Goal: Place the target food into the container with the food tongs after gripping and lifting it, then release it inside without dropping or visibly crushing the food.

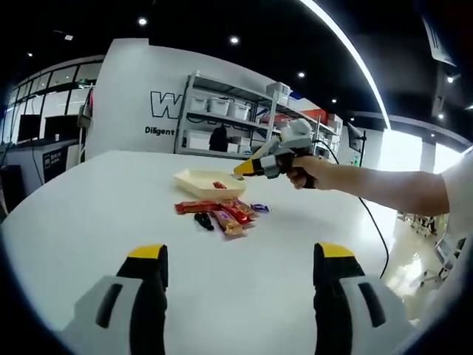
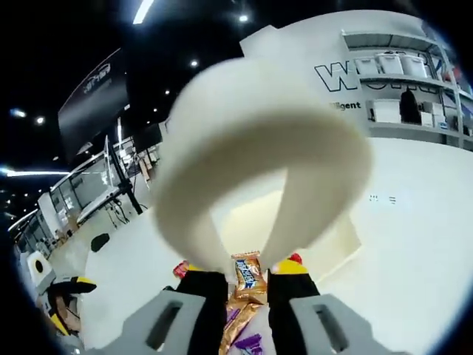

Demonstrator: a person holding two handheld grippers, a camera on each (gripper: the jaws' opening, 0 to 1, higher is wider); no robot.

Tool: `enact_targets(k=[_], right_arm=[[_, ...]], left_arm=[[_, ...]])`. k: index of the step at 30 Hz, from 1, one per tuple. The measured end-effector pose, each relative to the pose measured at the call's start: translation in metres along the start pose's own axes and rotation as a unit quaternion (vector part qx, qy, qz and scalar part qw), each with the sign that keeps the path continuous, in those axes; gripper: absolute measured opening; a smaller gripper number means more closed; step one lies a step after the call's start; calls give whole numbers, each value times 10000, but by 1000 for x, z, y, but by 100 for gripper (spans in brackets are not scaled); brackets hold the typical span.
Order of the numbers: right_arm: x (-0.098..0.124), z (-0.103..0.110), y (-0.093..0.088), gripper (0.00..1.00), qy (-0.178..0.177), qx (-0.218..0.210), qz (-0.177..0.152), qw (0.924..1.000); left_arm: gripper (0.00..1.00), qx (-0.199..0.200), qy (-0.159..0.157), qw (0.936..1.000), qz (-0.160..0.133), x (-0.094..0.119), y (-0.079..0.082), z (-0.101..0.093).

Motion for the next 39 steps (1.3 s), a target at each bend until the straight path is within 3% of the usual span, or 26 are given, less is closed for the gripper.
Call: enact_targets(k=[5,8,13,21,39], right_arm=[[-24,-10,-5,13,-77,81,234,9997],[-33,-16,-4,13,-42,-141,284,9995],[-47,-16,-10,13,-127,96,514,9985],[-43,-16,-3,14,-69,190,445,9988],[-13,-1,5,14,29,408,333,9986]], left_arm=[[79,70,75,9999,5,1,-1,9],[79,133,109,9999,0,2,-3,13],[78,210,163,9996,52,1,-7,21],[78,302,267,9992,31,3,-6,29],[78,223,181,9996,16,6,-7,17]])
Point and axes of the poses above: the point that each gripper's makers call its tool centre point, and the gripper's own axes: x roughly backward along the fingers, z roughly to its left, y roughly out of its top, the point moved 10 cm from there along x, roughly backward along the fingers, and after that the axes turned 8 degrees about x, right-handed, at the moved point
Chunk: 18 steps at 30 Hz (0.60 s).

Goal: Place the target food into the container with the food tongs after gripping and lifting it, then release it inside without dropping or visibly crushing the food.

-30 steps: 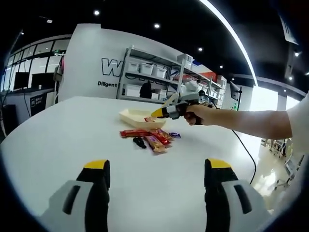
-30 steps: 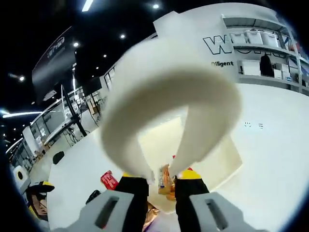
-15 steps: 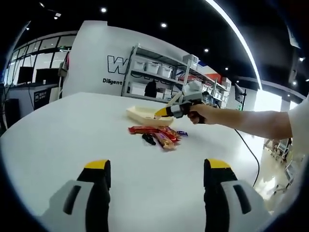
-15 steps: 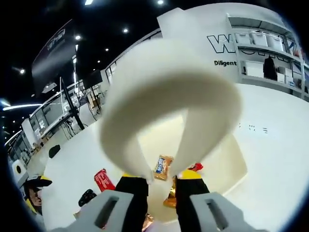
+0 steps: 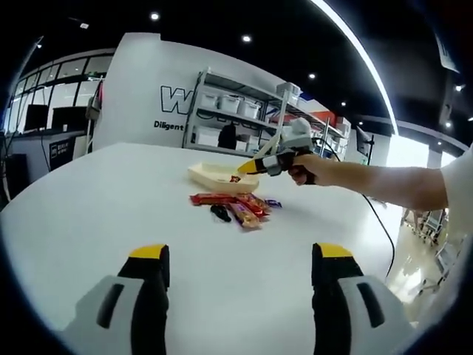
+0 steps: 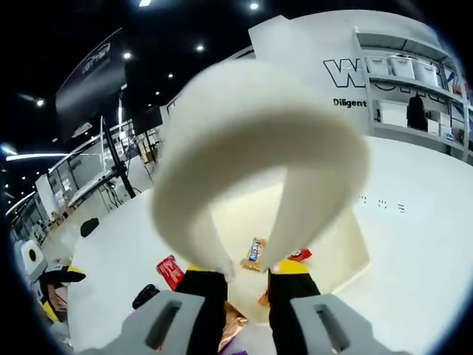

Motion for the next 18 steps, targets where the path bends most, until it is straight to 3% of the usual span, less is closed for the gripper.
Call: enact_targets(k=[18], right_arm=[[55,18,-19,15,204,117,-220,9995]], left_arm=[[86,104,-86,9999,32,-4,-6,-16]])
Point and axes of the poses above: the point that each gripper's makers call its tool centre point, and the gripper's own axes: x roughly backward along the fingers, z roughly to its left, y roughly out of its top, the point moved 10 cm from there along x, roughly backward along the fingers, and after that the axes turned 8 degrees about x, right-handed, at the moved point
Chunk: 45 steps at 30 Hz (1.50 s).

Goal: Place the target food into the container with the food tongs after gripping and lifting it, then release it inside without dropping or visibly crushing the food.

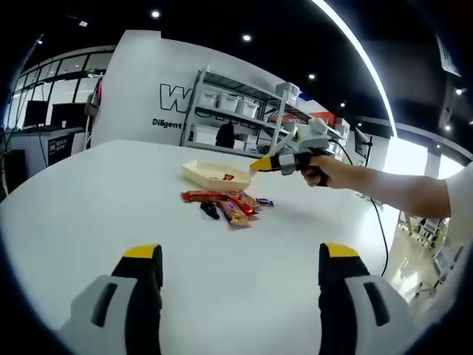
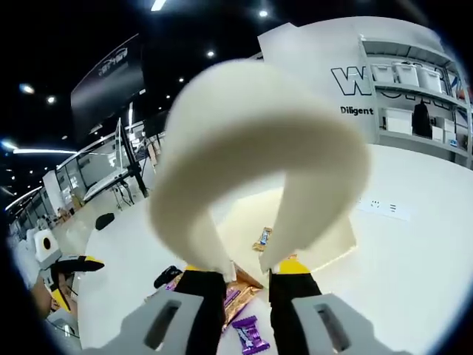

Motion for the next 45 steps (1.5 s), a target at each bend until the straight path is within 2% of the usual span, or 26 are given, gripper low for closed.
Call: enact_targets(k=[5,9,14,15,18,24,33,36,39,42,45], right_arm=[[9,-2,-10,15,31,31,77,10000],[13,-3,-21,16,63,6,148,9999],[14,0,-31,16,88,226,294,9993],[14,1,-33,16,104,403,367,9985],[13,3,-36,17,112,554,455,9974],[10,4,-46,16,161,705,706,9949],[9,-8,-47,19,146,923,878,9917],[6,-11,-49,19,204,775,918,9925],[4,-8,-49,19,162,814,985,9917],[3,-8,-47,18,116,844,1087,9904],[4,-9,-48,13,49,664,1117,9915]], left_arm=[[94,-37,-19,10000,35,-6,-2,-6],[94,-13,-58,10000,8,-9,-2,-9],[99,-62,-5,10000,29,-11,-3,-12],[99,-101,80,9999,55,-12,-3,-10],[99,-420,243,9988,113,-10,-1,-7],[99,-576,160,9982,90,-8,2,-12],[98,-483,105,9986,165,-7,-2,-13],[98,-426,33,9990,144,-4,-2,-15],[97,-426,26,9990,144,-4,-2,-15],[96,-446,52,9989,151,-3,-3,-13],[96,-474,18,9987,204,1,-7,-13]])
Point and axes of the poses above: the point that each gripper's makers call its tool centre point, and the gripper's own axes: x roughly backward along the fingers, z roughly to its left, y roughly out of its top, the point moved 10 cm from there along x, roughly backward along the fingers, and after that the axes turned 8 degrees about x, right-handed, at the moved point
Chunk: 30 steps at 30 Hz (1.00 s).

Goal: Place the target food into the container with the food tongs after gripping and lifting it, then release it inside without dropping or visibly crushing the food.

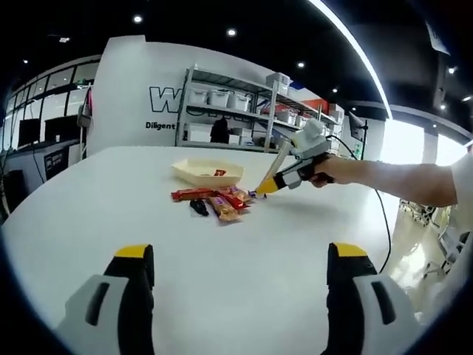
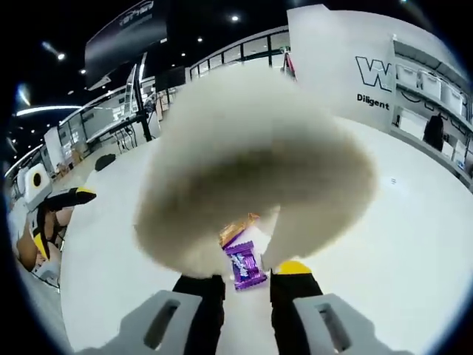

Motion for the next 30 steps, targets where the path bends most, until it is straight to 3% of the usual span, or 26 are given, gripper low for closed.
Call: enact_targets(k=[6,8,9,12,19,30], right_arm=[[3,2,0,11,-5,-185,103,9998],[7,2,0,12,-96,-46,85,9999],[10,1,2,12,-204,25,7,9998],[24,1,7,12,-116,-333,-322,9989],[40,-3,21,12,-223,-647,-579,9960],[21,-5,57,12,-222,-667,-1012,9924]], left_arm=[[94,75,78,9999,-93,6,-1,5],[94,91,74,9999,-103,7,-2,5],[93,95,90,9999,-96,8,-3,5],[92,20,62,10000,-19,7,-6,4],[92,40,21,10000,-28,5,-6,1],[90,79,113,9999,-7,8,-9,9]])
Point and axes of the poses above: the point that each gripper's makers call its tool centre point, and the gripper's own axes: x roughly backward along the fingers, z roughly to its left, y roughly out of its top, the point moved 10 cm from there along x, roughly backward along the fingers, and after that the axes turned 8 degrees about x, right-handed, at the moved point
